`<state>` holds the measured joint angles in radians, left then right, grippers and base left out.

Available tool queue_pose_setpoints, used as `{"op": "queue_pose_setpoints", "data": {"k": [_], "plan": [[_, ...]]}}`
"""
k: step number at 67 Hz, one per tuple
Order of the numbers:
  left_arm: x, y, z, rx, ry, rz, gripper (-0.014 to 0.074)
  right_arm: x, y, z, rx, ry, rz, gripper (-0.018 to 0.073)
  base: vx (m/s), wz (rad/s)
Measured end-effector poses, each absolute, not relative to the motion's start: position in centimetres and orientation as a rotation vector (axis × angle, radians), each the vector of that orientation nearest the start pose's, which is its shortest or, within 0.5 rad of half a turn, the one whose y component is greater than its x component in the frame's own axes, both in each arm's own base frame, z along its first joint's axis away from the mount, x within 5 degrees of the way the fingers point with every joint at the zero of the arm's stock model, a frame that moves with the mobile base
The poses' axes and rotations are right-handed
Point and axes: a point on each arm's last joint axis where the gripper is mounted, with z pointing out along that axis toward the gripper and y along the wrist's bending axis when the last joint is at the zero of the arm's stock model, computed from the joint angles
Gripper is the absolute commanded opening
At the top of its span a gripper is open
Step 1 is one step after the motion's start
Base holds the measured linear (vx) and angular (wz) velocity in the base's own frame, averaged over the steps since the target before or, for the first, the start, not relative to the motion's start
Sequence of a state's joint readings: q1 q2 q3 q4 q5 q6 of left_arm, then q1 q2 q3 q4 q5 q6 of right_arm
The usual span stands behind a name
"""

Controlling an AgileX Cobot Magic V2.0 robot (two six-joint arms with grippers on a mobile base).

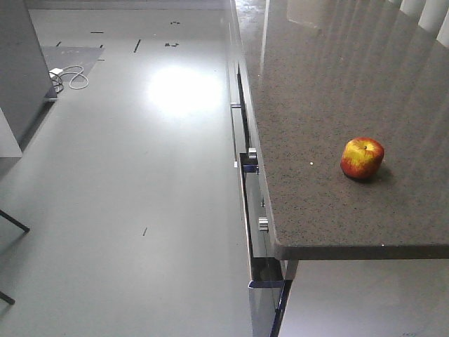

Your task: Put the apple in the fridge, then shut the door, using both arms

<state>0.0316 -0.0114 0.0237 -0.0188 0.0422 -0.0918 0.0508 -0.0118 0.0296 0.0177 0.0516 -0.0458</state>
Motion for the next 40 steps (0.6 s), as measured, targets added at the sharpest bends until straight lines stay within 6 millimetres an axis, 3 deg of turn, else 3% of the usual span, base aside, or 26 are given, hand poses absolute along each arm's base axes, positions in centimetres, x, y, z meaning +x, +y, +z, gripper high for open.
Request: {"op": "queue_pose_setpoints", "data": {"k": [30, 40], "plan": [[5.7, 0.2, 20.2, -0.109, 1.535, -0.063, -0.0006, 5.6, 0.3, 20.8, -0.029, 1.461, 0.048, -0.0003, 0.0, 0.0], [5.7, 0.2, 20.2, -0.109, 1.535, -0.063, -0.0006, 5.7, 0.3, 23.3, -0.022, 1.473, 0.06, -0.0003, 0.0, 0.0]]}}
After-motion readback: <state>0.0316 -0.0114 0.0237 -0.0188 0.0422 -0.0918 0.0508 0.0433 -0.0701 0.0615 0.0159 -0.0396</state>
